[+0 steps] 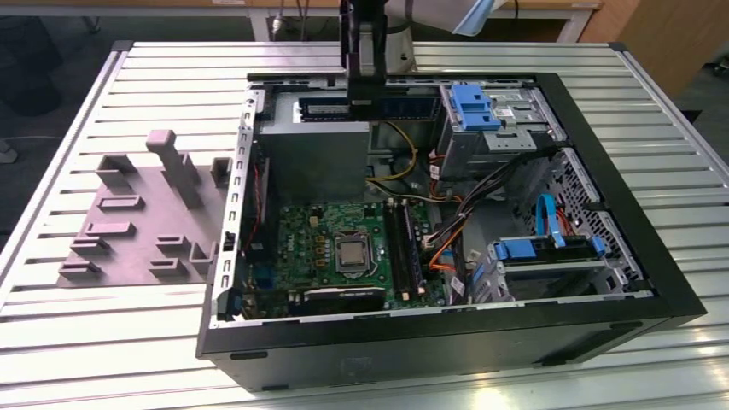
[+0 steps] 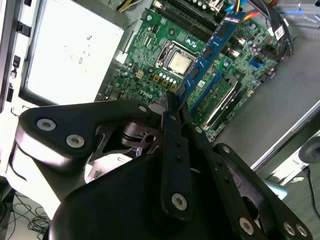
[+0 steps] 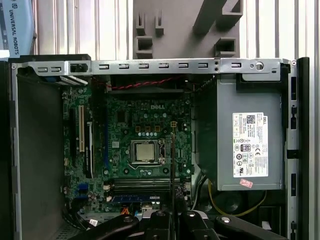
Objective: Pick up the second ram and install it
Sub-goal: 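Pick up the second ram and move it above second insertion slot, then insert the second ram into the second slot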
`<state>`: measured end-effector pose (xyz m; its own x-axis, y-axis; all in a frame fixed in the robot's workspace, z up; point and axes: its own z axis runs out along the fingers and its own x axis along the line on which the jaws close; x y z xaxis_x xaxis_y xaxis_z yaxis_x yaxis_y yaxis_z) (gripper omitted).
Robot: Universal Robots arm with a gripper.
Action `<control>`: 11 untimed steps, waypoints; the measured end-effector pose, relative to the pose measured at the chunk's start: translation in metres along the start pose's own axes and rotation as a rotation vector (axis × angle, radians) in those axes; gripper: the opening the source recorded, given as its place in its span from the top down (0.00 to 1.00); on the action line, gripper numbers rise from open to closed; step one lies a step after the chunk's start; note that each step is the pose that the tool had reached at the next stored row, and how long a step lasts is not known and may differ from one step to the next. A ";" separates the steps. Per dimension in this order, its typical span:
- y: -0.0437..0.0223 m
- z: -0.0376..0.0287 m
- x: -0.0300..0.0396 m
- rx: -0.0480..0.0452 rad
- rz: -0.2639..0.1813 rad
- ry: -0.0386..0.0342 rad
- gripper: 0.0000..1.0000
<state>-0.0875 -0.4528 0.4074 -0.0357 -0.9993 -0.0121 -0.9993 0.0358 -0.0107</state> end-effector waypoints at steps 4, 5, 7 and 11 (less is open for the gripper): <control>-0.0003 0.0000 -0.0001 0.0000 0.000 0.0000 0.86; -0.0004 0.0000 0.0000 0.0000 0.000 0.0001 0.86; -0.0004 0.0000 0.0000 0.0000 0.000 0.0000 0.86; -0.0016 0.0000 -0.0001 0.0000 0.001 0.0000 0.86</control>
<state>-0.0859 -0.4528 0.4074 -0.0364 -0.9993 -0.0121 -0.9993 0.0365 -0.0107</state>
